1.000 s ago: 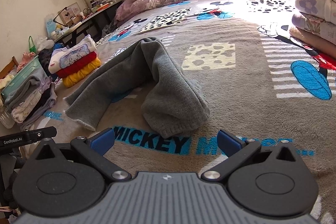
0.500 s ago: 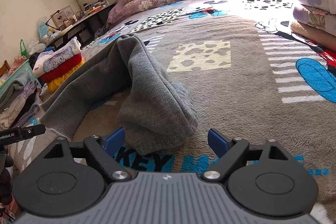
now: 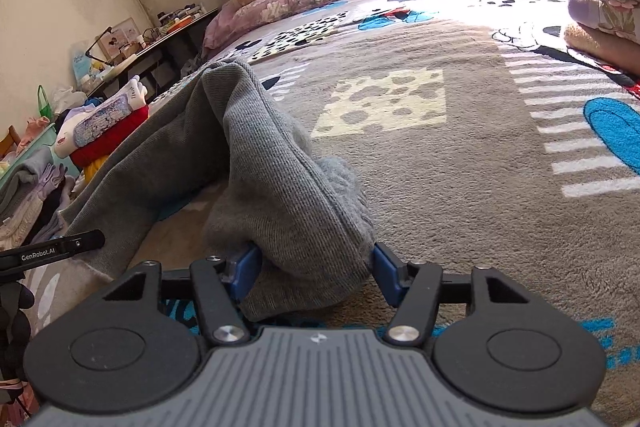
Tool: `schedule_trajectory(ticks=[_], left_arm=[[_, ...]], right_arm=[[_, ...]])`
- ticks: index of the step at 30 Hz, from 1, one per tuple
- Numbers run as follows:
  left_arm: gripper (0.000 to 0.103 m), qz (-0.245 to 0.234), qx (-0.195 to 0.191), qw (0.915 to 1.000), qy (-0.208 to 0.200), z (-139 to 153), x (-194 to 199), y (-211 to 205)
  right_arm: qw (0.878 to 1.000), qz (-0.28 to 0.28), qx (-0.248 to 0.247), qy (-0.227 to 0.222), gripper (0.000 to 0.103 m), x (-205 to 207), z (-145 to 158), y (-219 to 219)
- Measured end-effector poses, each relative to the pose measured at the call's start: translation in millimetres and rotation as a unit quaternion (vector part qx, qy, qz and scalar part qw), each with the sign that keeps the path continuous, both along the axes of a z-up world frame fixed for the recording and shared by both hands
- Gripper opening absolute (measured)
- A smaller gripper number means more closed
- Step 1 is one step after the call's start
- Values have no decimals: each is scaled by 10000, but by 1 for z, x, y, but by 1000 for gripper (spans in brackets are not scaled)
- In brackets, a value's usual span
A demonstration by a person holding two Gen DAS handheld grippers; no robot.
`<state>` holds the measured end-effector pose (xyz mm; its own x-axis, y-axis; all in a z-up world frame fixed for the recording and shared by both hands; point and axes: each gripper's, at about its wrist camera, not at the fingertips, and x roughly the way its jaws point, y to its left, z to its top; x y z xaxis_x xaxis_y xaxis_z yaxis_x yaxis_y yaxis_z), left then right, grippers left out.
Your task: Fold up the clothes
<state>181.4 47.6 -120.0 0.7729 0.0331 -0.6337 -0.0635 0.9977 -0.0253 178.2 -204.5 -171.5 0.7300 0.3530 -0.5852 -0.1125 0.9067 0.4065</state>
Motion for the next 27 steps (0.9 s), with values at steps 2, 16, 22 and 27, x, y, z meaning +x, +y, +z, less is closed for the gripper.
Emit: schedule_trajectory(ticks=[2,16,22,27], left_arm=[[12,-18,33,10000,-80,5,-3,-3],[7,-405,209,9941,-983,71,-39,-22],[7,-460,188,9901,-1310,97,-54,-21],[7,-341,-161,9891,-1425,114,-61,-6]], right_arm=[[10000,-15,95,9,48,2,1,-4],[9951,-308,922,-176,33,-16,39,-42],[9931,-376,1036,-402,32,-32,60,-54],[9905,-484,1126,-615,31,-46,78,-70]])
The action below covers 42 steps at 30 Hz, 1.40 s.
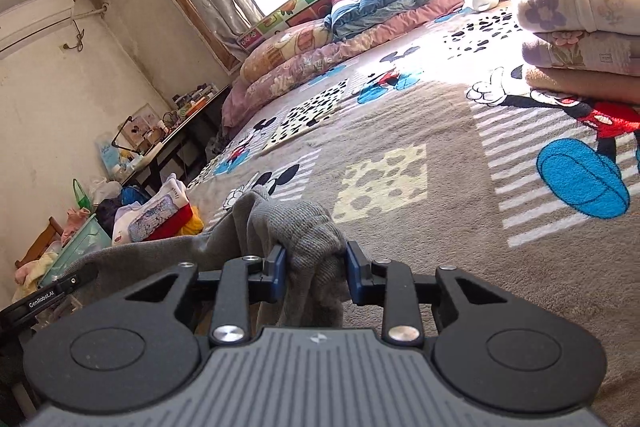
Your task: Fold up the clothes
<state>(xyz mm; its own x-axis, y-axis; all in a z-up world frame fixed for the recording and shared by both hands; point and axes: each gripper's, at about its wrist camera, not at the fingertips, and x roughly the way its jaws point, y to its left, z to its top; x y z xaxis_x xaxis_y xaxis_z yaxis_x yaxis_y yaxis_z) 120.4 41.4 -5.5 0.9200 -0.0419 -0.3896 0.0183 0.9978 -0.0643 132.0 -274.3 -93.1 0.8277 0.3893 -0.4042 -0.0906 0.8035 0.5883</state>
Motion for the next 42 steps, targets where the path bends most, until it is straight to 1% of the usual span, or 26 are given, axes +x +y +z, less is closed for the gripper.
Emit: schedule_trajectory(ticks=[4,7,11,15,17,21,30,31,32,33,34,35,36,37,39,42], left_arm=[[7,0,-475,9988,99,9,-3,13],[7,0,-843,9957,386,4,0,22],[7,82,-1161,9888,938,-21,10,33],[7,180,-1418,9787,1474,-52,19,41],[7,239,-1485,9747,1654,-65,23,45],[7,338,-1545,9702,1836,-83,33,52],[9,372,-1508,9657,2081,-111,59,59],[14,363,-1489,9655,2107,-113,61,59],[23,373,-1478,9654,2118,-115,61,59],[28,397,-1480,9653,2114,-116,60,60],[39,414,-1508,9650,2107,-117,58,62],[51,427,-1571,9642,2092,-117,56,64],[53,445,-1650,9632,2076,-118,54,66],[54,456,-1718,9622,2066,-118,51,68],[54,471,-1807,9610,2038,-117,46,70],[55,486,-1939,9596,1979,-115,36,70]], right_arm=[[9997,-120,202,-73,31,-10,12,-17],[9990,-228,382,-49,31,-13,14,-32],[9971,-427,603,152,31,-9,5,-52],[9926,-640,848,595,31,3,-23,-69],[9912,-719,844,729,31,9,-36,-74],[9886,-852,849,909,30,17,-56,-82],[9850,-974,825,1162,30,52,-83,-88],[9838,-999,841,1225,31,55,-88,-88],[9826,-1024,856,1288,33,58,-92,-89],[9814,-1053,866,1348,38,61,-97,-90],[9804,-1104,854,1392,44,62,-100,-90],[9795,-1148,849,1422,45,62,-103,-90],[9795,-1160,876,1394,48,59,-102,-90],[9795,-1172,903,1366,54,56,-101,-90],[9797,-1197,897,1337,60,48,-99,-87],[9802,-1230,855,1295,61,32,-95,-81]])
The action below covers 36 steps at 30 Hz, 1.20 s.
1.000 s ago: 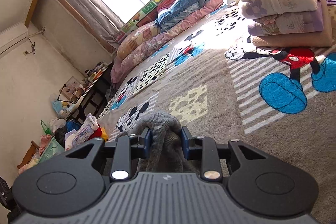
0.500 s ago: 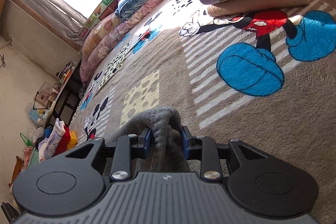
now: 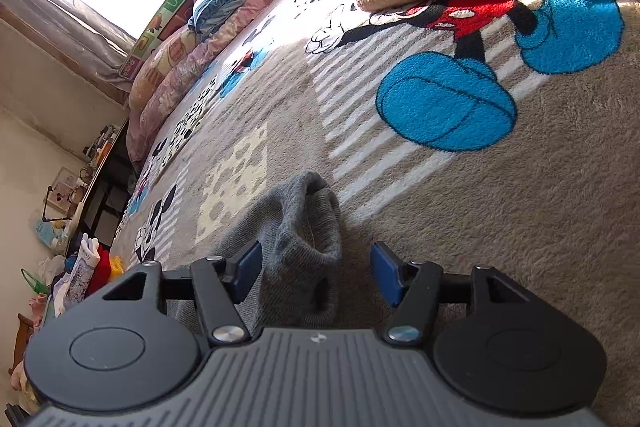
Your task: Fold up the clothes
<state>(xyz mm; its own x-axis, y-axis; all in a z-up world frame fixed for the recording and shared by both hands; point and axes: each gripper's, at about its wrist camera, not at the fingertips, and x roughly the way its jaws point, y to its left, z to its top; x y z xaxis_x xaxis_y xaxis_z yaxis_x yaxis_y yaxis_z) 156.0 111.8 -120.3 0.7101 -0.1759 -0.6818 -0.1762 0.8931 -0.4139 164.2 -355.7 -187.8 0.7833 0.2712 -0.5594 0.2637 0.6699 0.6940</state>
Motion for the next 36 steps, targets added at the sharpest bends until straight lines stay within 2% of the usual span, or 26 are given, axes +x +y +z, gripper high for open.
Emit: schedule_trajectory(ticks=[4,8,11,13,14,20,22,24,25,26,27,28,32,36], left_arm=[[57,-54,-6,10000,-56,3,-10,-4],[58,-172,209,9992,-305,12,-14,-7],[61,-326,824,9944,-583,12,-6,-13],[61,-458,1269,9891,-592,4,3,-15],[61,-534,1319,9881,-581,-1,7,-13],[61,-857,1208,9852,-858,-12,32,-4],[60,-994,1019,9864,-825,-16,45,-2],[48,-1120,839,9869,-798,-18,53,-2],[34,-1178,759,9870,-789,-19,57,-2],[26,-1216,697,9872,-768,-20,59,-4],[22,-1220,638,9875,-761,-20,59,-6],[14,-1196,564,9882,-777,-19,58,-7],[9,-828,57,9930,-840,-7,46,-5],[9,-724,-414,9918,-967,20,28,-5]], right_arm=[[9999,-30,-129,-71,61,-18,5,6],[9999,-66,79,-61,62,-23,1,2],[9997,-22,192,-179,65,-20,3,0],[9993,48,293,-209,68,-15,0,0],[9993,77,324,-197,68,-12,-2,1],[9985,31,514,-165,68,0,-18,3],[9985,18,514,-205,68,4,-20,4],[9985,40,502,-232,67,8,-20,6],[9985,55,491,-238,64,11,-20,7],[9984,90,498,-244,60,13,-21,8],[9982,119,533,-229,48,15,-22,9],[9982,125,553,-199,43,16,-23,10],[9980,3,573,-284,28,11,-24,11],[9961,-119,725,-496,23,-2,-16,10]])
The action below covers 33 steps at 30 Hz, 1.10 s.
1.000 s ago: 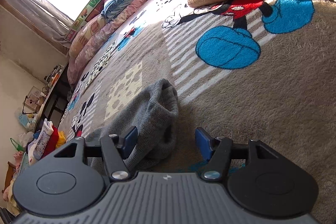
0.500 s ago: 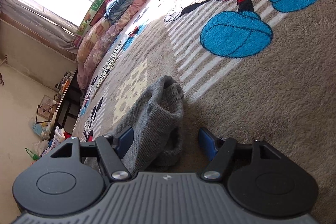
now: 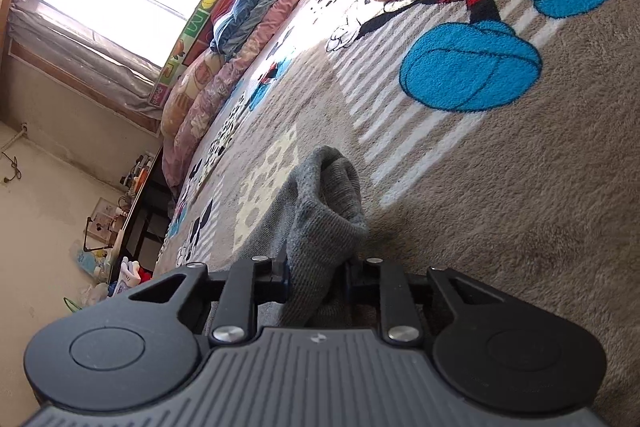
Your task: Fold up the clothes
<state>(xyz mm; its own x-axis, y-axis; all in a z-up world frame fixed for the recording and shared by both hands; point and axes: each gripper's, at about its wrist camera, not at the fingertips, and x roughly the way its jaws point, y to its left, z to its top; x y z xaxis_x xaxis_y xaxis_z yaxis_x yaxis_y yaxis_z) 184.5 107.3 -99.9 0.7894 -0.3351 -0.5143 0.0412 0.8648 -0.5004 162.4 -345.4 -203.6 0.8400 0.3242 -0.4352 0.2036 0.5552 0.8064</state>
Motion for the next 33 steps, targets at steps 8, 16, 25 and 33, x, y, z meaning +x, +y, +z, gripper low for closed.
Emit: schedule_trajectory(ticks=[8,16,25,33], left_arm=[[9,57,-638,9972,375,48,-35,2],[9,167,-1049,9907,845,37,-57,16],[10,398,-1015,9854,1305,-7,-26,32],[50,974,-251,9877,1199,-25,-20,51]], right_arm=[[9985,-96,319,-443,22,-33,46,-5],[9977,-61,629,-245,22,-66,60,-11],[9988,-15,392,283,22,-52,25,4],[9979,-133,35,626,38,-43,0,1]])
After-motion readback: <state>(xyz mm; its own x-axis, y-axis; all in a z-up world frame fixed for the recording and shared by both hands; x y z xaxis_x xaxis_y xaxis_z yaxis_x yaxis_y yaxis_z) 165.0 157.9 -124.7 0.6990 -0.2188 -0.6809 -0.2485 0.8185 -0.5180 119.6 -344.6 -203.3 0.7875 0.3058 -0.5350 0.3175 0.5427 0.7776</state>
